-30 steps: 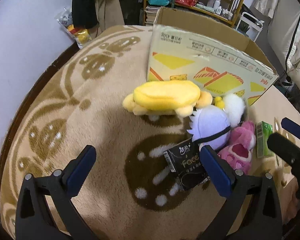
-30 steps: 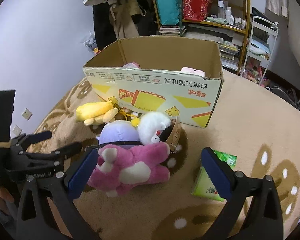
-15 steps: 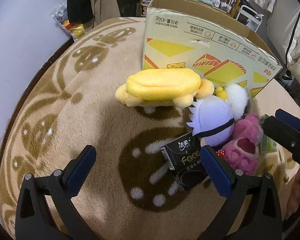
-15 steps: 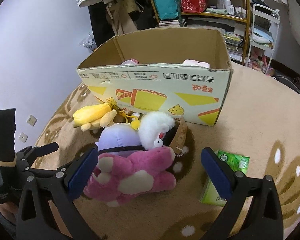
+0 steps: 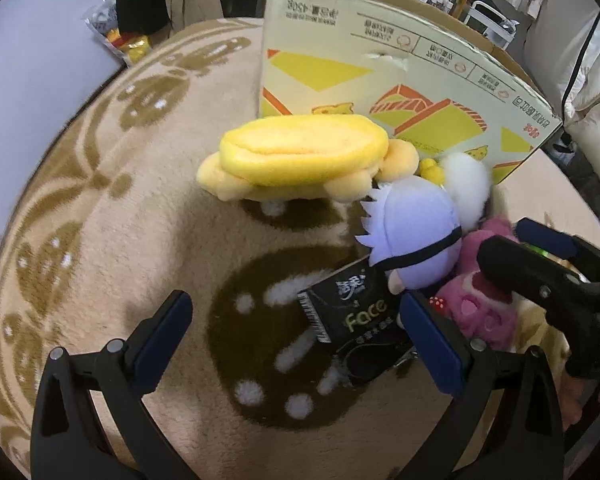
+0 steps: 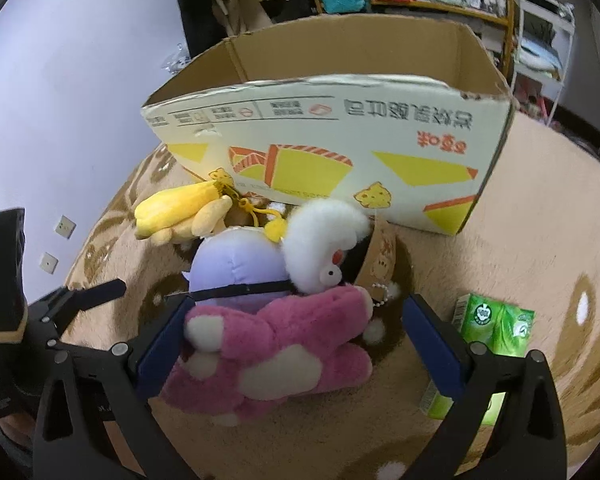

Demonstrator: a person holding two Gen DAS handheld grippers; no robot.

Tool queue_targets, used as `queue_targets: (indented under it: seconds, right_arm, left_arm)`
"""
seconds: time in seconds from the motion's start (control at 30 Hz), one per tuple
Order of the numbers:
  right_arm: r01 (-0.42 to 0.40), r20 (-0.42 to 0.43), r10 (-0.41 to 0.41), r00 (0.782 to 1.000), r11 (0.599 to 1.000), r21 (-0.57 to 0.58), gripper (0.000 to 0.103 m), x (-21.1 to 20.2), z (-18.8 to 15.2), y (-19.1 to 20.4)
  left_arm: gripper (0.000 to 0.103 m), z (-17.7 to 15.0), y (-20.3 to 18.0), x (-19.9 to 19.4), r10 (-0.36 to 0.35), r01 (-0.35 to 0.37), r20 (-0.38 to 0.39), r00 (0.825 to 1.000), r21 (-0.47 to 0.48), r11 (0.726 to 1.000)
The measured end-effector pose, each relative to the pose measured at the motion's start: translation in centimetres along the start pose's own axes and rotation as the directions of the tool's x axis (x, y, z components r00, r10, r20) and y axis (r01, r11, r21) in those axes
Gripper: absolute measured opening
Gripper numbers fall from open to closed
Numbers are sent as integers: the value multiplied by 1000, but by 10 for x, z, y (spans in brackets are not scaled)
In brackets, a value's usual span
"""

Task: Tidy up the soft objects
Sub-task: 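Move left gripper to black Face tissue pack while right gripper reaches pink bear, then close right gripper on pink bear plush while left gripper closes on tissue pack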

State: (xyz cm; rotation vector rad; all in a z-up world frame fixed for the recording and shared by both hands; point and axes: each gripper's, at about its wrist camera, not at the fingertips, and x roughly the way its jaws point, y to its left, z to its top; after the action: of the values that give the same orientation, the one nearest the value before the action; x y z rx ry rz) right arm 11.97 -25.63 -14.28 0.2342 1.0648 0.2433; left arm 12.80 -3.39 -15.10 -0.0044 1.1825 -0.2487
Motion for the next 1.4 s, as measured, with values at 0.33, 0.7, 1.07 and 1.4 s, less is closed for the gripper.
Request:
queue_targets:
  seconds: [0.33, 0.7, 1.07, 1.4]
  right_arm:
    - [-81, 23, 82, 996, 997, -12, 45, -2, 2, 5]
    - [-48, 107, 59, 993, 994, -101, 18, -29, 2, 18]
    - [34, 191, -25, 981, 999, -43, 18, -52, 9, -3]
    - [44, 181, -35, 983, 998, -48, 18, -47, 8, -2]
  left_arm:
    - [102, 0, -1, 14, -46, 44, -45, 998, -25, 999]
    - [102, 11, 8, 25, -52, 48, -56, 997, -63, 997]
    - [102, 9, -3, 21, -47, 44, -66, 997, -38, 998]
    - [102, 3, -8, 32, 40, -39, -98, 994, 19, 999]
